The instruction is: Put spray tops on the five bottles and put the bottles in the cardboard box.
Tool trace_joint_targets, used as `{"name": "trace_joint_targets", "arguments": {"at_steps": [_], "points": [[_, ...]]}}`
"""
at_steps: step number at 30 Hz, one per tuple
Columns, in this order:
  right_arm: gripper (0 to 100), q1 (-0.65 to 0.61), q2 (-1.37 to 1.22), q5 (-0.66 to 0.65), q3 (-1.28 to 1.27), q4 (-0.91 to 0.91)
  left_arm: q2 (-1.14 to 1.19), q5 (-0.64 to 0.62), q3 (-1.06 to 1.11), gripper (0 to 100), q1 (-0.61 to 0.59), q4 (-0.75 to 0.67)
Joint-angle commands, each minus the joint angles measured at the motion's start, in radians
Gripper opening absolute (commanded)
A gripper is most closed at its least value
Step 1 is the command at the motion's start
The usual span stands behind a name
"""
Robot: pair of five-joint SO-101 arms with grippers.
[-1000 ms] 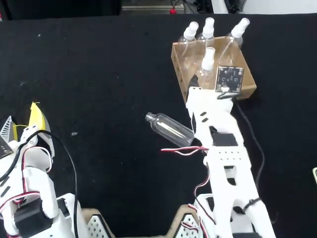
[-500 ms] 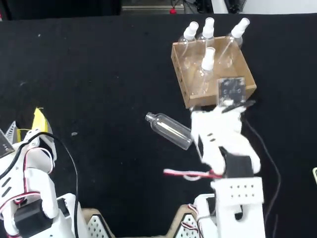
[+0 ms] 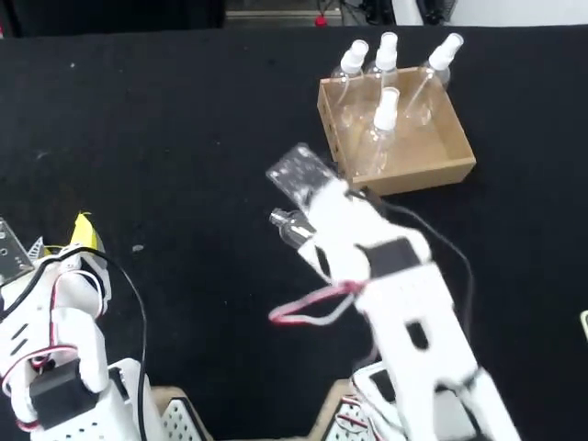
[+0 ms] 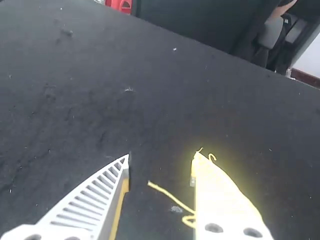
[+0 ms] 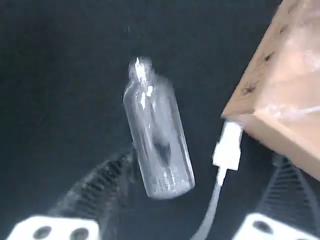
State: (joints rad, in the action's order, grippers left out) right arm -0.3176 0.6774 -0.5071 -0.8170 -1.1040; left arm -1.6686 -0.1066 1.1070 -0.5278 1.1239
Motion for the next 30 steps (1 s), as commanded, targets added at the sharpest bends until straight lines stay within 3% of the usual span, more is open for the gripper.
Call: {"name": "trace_joint_targets", "arguments": {"at_steps": [1, 5, 10, 13, 16, 19, 22, 30], "points": [[39.2, -0.014, -0.213, -0.06, 0.156, -0.035, -0.006, -0.008, -0.01, 20, -0.001, 0.003], [39.2, -0.011, -0.374, -0.061, 0.243, -0.044, -0.006, -0.008, -0.008, 20, -0.001, 0.005], [39.2, -0.012, -0.364, -0.043, 0.255, -0.132, -0.006, -0.008, -0.001, 20, -0.001, 0.005], [39.2, -0.005, -0.28, 0.1, 0.262, -0.221, -0.006, -0.008, 0.012, 20, -0.001, 0.003], [37.0, 0.11, -0.203, 0.218, 0.26, -0.287, -0.006, -0.008, 0.012, 20, -0.001, 0.003], [29.5, 0.301, -0.199, 0.236, 0.257, -0.25, -0.006, -0.008, 0.01, 20, -0.001, 0.005], [27.9, 0.399, -0.26, 0.207, 0.248, -0.186, -0.006, -0.008, 0.007, 20, -0.001, 0.005], [27.6, 0.402, -0.47, 0.31, 0.242, 0.035, -0.006, -0.008, -0.018, 20, -0.001, 0.064]]}}
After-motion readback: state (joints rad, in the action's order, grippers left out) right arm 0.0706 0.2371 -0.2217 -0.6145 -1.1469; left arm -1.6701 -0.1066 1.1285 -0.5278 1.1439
